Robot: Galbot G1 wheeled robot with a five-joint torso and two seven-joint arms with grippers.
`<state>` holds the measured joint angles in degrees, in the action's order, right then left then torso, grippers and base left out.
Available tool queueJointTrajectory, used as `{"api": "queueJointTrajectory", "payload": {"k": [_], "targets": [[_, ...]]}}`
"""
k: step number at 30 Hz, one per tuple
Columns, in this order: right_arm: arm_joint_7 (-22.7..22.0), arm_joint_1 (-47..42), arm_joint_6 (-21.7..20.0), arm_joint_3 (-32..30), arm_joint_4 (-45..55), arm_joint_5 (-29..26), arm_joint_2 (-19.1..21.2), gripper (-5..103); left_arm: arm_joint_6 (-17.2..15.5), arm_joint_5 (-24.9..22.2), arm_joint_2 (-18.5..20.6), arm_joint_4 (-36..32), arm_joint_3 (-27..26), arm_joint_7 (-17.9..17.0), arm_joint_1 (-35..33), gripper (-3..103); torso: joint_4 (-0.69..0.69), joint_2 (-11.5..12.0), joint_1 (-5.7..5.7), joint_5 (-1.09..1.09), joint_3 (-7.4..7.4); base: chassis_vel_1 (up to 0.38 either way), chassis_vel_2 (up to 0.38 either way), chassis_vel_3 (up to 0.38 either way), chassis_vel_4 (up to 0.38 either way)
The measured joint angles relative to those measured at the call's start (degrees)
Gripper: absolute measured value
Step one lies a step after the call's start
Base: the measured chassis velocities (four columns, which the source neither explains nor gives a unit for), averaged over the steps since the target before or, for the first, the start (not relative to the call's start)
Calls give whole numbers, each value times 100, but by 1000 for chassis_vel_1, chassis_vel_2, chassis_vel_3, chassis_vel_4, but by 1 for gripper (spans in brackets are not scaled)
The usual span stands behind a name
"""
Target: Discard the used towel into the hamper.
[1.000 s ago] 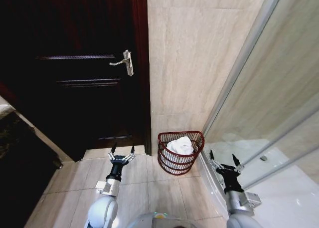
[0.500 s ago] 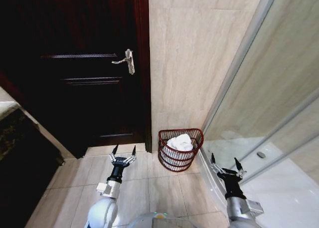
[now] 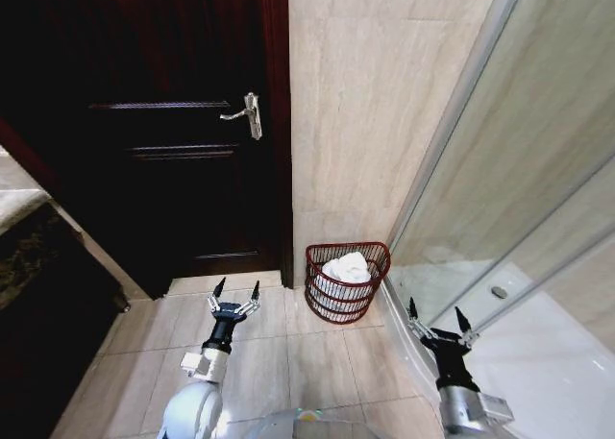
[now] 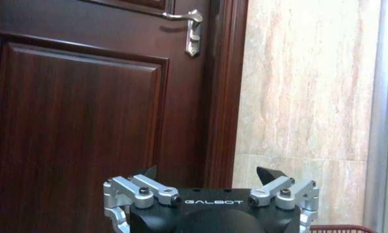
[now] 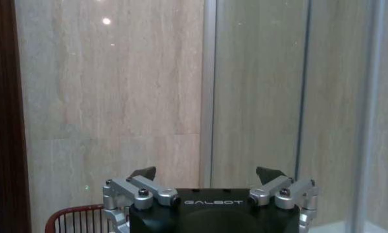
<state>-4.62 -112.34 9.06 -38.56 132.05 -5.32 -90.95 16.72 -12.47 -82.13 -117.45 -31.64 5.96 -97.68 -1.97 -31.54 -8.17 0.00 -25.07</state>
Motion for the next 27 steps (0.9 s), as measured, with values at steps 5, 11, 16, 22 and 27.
{"api": "queueJointTrajectory", "payload": {"k": [5,11,16,22,27], "targets": [[-14,-29,33,-2,10,0,-17,100,34,-3,-9,1,19,40,2,100,0,1,0,0,1,70,-64,-60,67],[-22,-44,62,10,23,7,-51,100,34,-6,-10,18,19,45,-7,100,0,77,32,0,44,50,-58,-55,66],[-22,-64,109,24,12,30,-65,100,48,-9,-10,39,12,45,-10,100,0,199,82,0,115,26,-35,-31,33],[-22,-80,155,36,-29,36,-71,100,57,-3,-13,55,19,45,-4,100,0,352,148,0,203,52,-46,-39,39],[-23,-105,216,39,-80,37,-63,100,65,12,-28,62,23,45,-7,100,0,489,197,0,292,56,-52,-59,29]]}}
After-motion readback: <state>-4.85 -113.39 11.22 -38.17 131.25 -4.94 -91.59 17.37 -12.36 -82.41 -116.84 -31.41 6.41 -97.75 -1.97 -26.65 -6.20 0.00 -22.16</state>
